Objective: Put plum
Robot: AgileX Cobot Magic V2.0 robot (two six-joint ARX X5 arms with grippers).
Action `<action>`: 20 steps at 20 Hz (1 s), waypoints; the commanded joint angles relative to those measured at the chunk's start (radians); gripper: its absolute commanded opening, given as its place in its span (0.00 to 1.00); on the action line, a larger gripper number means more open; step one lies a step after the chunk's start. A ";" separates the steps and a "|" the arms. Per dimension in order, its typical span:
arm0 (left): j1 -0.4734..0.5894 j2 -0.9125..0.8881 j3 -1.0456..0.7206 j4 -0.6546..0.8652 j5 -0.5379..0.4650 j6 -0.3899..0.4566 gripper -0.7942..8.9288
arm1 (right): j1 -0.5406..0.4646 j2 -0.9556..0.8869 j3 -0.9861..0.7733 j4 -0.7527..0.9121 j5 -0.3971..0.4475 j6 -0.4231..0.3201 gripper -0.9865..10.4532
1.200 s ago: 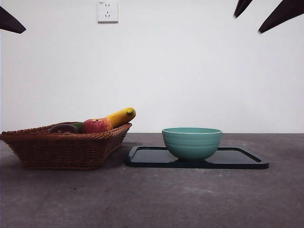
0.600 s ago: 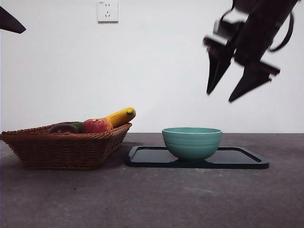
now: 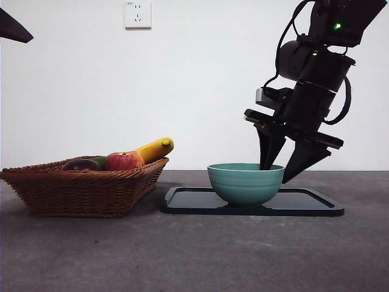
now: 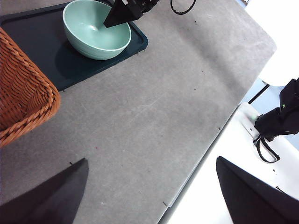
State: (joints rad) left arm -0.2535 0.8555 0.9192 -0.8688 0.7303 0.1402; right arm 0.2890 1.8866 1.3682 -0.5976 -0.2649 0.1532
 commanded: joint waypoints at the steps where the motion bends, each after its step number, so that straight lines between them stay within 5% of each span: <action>1: -0.003 0.005 0.019 0.009 0.004 0.008 0.53 | 0.006 0.019 0.021 0.021 0.005 -0.011 0.15; 9: -0.003 0.005 0.019 0.008 0.004 0.008 0.53 | 0.003 -0.073 0.067 0.028 0.011 -0.008 0.09; 20: -0.003 0.005 0.019 0.009 0.004 0.009 0.53 | 0.015 -0.476 0.118 -0.297 0.001 -0.086 0.09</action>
State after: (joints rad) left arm -0.2535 0.8555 0.9192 -0.8684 0.7307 0.1402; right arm 0.2958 1.3964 1.4673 -0.8963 -0.2607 0.0826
